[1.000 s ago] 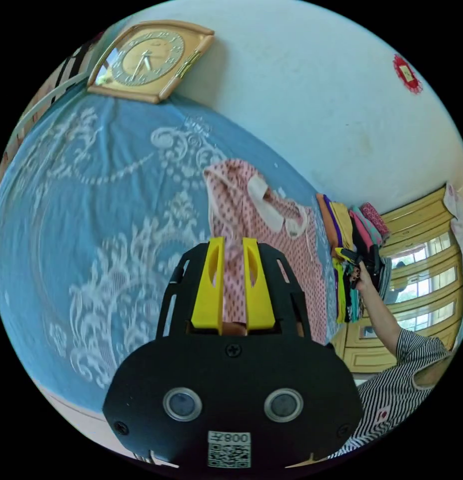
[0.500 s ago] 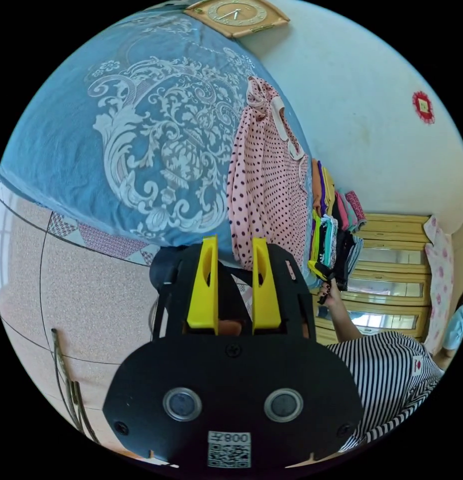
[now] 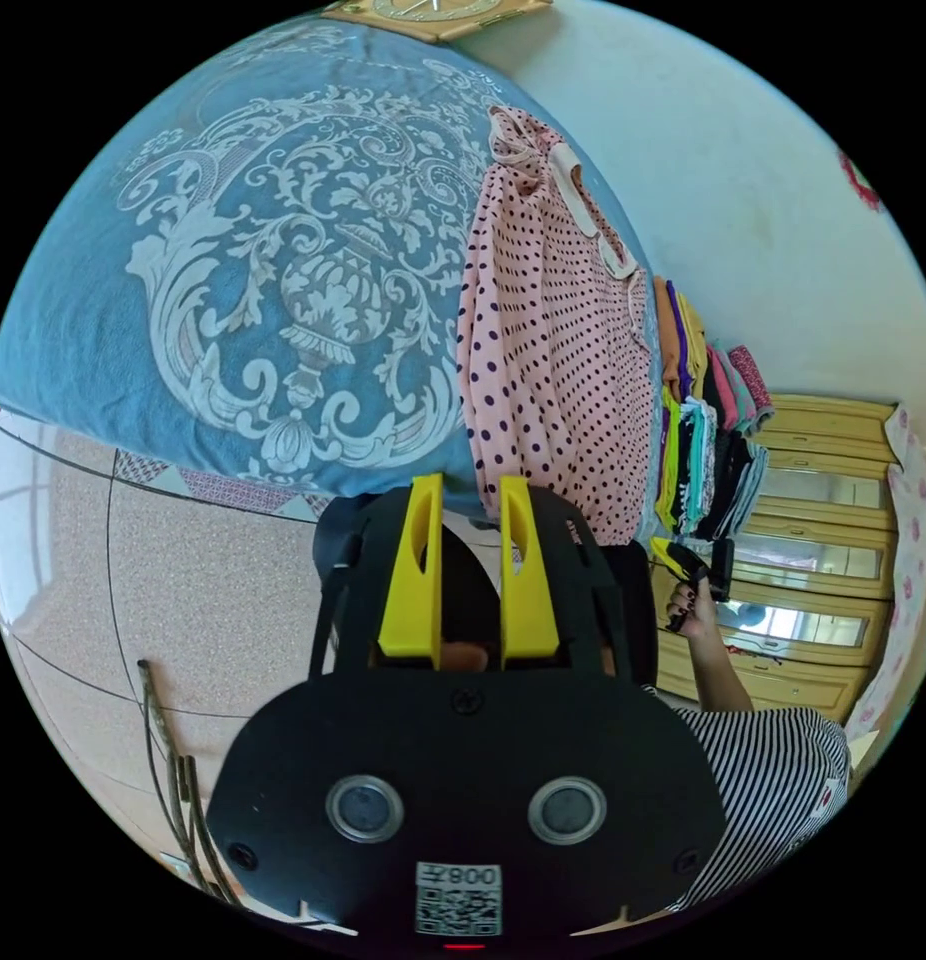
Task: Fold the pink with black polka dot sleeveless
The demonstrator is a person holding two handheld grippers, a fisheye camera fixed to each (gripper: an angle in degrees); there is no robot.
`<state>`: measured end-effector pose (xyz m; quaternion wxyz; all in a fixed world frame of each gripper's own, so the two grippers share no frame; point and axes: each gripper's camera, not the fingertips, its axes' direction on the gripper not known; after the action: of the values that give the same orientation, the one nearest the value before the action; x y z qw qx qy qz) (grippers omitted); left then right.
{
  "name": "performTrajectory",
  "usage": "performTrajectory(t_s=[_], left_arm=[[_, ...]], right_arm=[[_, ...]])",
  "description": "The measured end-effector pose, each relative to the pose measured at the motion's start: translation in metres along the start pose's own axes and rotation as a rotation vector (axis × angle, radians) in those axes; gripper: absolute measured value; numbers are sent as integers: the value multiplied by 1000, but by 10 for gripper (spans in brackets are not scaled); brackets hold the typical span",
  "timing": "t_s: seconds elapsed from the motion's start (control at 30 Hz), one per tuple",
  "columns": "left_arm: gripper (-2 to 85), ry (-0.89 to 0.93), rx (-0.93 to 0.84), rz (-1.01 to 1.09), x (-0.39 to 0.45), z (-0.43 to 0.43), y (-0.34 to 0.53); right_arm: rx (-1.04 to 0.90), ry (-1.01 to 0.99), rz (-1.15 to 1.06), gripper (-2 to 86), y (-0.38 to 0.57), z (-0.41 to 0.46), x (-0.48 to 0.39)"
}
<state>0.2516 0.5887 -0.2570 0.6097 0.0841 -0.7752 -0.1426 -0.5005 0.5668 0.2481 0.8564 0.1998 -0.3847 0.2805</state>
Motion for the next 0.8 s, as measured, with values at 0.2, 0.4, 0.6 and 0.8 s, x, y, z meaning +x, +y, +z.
performTrajectory(t_s=[0.2, 0.4, 0.6, 0.8], left_arm=[[98, -13, 4, 1, 48, 19, 22], [90, 2, 10, -22, 81, 35, 46], [74, 18, -21, -8, 111, 53, 67], [23, -18, -39, -13, 128, 60, 87]], right_arm=[[0, -14, 18, 22, 46, 4, -24], [-5, -16, 30, 21, 81, 5, -46], [-3, -23, 41, 21, 108, 0, -62], [-12, -43, 56, 26, 126, -4, -72]])
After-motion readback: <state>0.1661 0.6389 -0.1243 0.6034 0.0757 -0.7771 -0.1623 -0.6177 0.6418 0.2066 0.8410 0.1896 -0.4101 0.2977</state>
